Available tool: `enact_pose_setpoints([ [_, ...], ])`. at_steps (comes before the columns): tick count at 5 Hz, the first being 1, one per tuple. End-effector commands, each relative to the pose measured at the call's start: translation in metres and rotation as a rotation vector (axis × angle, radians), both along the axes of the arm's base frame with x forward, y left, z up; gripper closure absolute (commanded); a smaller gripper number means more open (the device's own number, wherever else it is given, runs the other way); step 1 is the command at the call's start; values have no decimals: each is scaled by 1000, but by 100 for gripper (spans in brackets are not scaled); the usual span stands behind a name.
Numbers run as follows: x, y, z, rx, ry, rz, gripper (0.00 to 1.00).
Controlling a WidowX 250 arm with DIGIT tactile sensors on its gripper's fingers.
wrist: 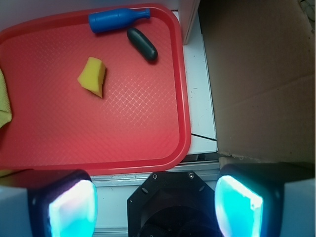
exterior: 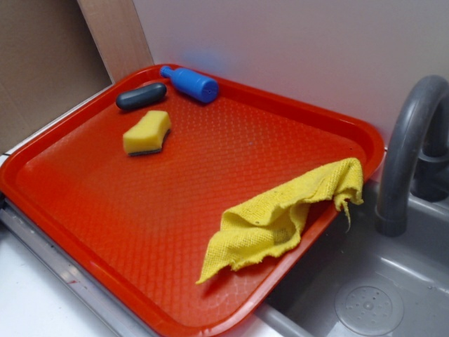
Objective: Grab the plastic pickle.
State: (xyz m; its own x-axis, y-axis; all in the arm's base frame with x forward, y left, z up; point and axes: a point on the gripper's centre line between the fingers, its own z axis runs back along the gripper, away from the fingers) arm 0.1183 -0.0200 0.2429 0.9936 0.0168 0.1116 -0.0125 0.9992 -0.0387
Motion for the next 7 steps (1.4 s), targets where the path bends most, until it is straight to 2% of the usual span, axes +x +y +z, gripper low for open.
enact_pose_setpoints([
  [1, 0, 0, 0, 0, 0, 0, 0],
  [2, 37, 1, -21, 81, -34, -110, 0],
  [3, 71, -6, -38, 94, -109, -251, 0],
  [4, 102, -14, -61, 44, -141, -350, 0],
  [5, 135, -14, -93, 51, -117, -393, 0],
  [6, 166, -11, -129, 84, -66, -373, 0],
  [7, 181, -24, -159, 72, -31, -419, 0],
])
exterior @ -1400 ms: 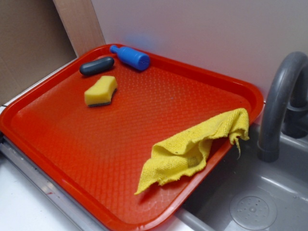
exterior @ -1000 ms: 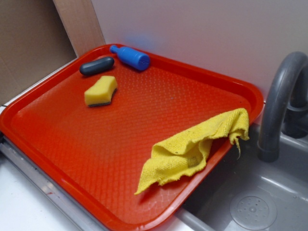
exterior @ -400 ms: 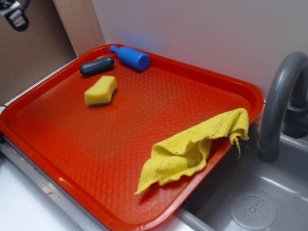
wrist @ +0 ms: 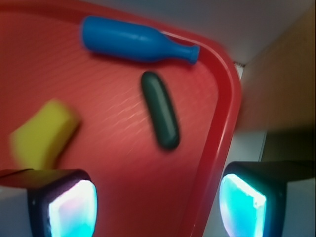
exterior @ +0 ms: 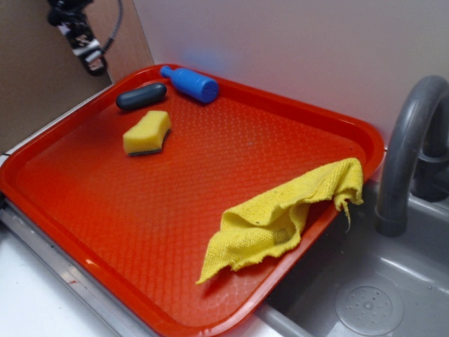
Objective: Grab the plastic pickle.
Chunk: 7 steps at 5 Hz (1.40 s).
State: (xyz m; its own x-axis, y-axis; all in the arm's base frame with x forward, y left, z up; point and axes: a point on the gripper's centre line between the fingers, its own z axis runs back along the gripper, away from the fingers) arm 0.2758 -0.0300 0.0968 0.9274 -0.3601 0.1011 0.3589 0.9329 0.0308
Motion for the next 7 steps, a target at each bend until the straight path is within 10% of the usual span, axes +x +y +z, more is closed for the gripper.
enact_pose_setpoints([
  [1, 30, -22, -38, -2, 21, -62, 0],
  [2, 33, -21, -61, 31, 89, -36, 0],
  [3, 32, -21, -71, 44, 128, -33, 100],
  [6, 14, -36, -22, 105, 125, 29, 100],
  [7, -2, -50, 9, 40, 122, 74, 100],
])
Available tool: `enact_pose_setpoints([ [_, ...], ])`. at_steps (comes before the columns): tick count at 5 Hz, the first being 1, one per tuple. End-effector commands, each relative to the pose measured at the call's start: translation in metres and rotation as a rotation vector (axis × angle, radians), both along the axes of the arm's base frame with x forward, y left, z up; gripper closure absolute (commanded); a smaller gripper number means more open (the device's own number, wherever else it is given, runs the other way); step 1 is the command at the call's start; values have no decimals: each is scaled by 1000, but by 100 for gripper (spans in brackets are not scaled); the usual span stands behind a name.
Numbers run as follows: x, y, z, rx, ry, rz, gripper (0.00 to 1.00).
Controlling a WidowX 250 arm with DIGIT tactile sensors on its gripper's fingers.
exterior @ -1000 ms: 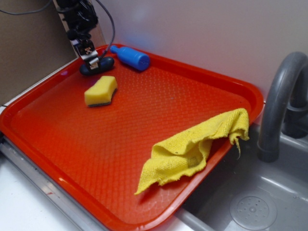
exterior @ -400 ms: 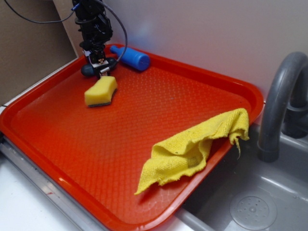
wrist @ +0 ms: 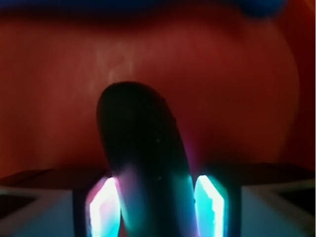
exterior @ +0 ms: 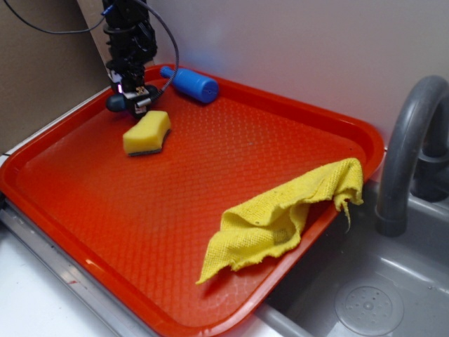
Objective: Grab the plastic pickle.
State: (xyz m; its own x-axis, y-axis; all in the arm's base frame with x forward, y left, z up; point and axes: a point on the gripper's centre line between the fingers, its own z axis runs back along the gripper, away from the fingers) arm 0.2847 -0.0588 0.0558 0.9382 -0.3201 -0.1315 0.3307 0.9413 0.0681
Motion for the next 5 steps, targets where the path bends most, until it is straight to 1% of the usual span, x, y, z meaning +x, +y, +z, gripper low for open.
enact_pose_setpoints([
  [1, -39, -32, 84, -70, -101, 70, 100],
  [2, -63, -40, 110, -97, -120, 46, 100],
  [3, -83, -40, 143, -151, -128, 66, 100],
  [4, -93, -36, 163, -159, -179, 88, 100],
  [5, -87, -37, 163, -123, -163, 68, 100],
])
